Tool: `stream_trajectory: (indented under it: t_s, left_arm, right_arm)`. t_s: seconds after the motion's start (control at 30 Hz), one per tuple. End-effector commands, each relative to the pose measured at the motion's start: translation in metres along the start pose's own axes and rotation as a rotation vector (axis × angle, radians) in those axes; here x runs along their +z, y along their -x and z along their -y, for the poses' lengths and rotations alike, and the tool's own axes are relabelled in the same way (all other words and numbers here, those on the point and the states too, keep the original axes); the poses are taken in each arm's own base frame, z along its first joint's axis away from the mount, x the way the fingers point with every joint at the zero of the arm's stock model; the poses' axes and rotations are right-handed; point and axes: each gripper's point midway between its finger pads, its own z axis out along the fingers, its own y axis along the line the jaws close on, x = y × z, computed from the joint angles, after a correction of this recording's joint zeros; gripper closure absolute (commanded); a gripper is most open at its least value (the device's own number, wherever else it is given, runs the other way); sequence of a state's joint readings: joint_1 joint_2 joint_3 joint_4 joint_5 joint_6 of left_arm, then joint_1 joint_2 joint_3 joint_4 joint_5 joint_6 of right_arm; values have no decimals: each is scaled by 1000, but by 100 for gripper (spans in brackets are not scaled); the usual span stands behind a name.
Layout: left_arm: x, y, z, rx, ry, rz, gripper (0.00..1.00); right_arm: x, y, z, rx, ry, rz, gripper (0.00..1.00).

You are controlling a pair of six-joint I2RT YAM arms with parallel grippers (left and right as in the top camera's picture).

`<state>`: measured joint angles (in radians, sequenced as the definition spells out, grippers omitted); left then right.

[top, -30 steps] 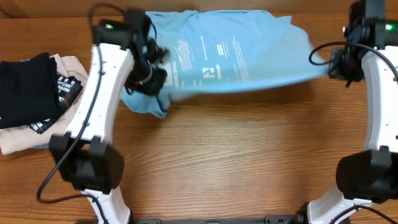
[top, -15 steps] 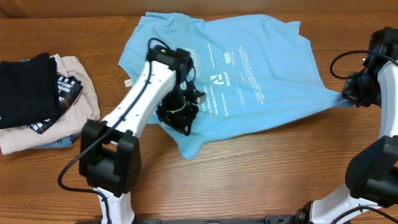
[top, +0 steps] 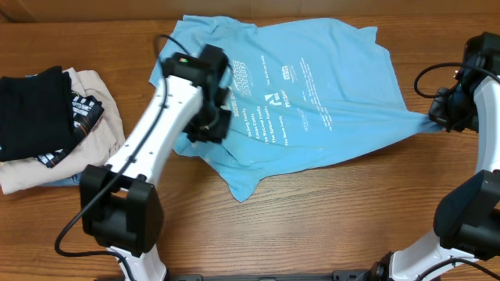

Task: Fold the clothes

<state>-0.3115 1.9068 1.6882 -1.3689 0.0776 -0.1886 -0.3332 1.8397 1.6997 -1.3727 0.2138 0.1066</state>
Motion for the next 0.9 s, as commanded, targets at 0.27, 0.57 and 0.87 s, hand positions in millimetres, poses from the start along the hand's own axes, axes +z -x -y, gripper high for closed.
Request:
stream_trajectory:
  t_s: [0.27, 0.57, 0.87]
  left_arm:
    - [55, 9, -44, -35, 43, 55, 53]
    - [87, 17, -47, -8, 44, 122, 50]
    - [98, 17, -41, -5, 2, 133, 50]
  right_arm:
    - [-6, 3, -3, 5, 30, 24, 96]
    - [-6, 3, -3, 5, 30, 23, 96]
    - [-6, 2, -3, 4, 29, 20, 96]
